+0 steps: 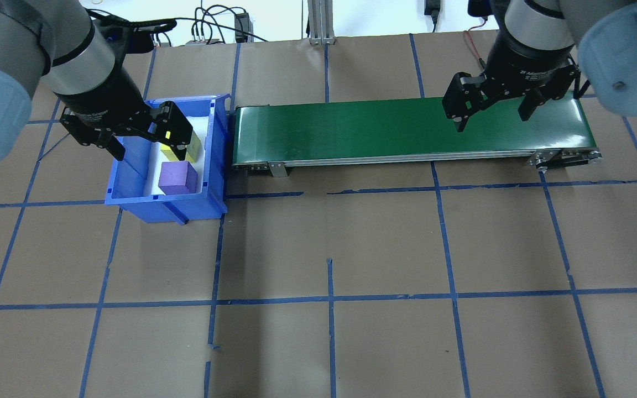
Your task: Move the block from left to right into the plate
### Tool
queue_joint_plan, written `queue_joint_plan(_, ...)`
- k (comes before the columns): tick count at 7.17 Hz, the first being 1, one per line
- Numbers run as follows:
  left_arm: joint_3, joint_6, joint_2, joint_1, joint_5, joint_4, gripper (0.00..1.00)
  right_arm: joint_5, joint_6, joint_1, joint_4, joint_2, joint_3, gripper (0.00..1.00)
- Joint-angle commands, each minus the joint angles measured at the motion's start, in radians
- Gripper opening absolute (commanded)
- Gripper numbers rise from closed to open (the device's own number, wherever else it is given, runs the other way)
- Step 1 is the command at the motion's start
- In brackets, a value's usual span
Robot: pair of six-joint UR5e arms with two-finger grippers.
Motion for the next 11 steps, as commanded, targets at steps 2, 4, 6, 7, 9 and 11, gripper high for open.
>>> queue_joint_plan(2, 0.017, 0.025, -0.001, 0.017, 0.008, 0.155, 1.0, 0.004, -0.004, -0.002, 0.059, 0.107, -0.17, 1.0)
queue_joint_plan(4, -0.003, 0.089, -0.007, 0.117, 0.0, 0.238, 1.0, 0.061, -0.002, 0.0, 0.062, 0.106, -0.157, 1.0)
queue_joint_plan(6, -0.02, 0.123, -0.172, 0.132, 0.009, 0.332, 1.0, 0.073, 0.01, 0.006, 0.074, 0.069, -0.082, 1.0)
queue_joint_plan(7, -0.018, 0.121, -0.242, 0.133, 0.012, 0.342, 1.0, 0.062, 0.01, 0.006, 0.073, 0.069, -0.082, 1.0)
queue_joint_plan(9, -0.02, 0.114, -0.324, 0.133, 0.011, 0.357, 1.0, 0.073, 0.01, 0.006, 0.074, 0.065, -0.071, 1.0)
queue_joint_plan(11, -0.035, 0.112, -0.347, 0.133, 0.009, 0.357, 1.0, 0.071, 0.011, 0.006, 0.071, 0.063, -0.074, 1.0)
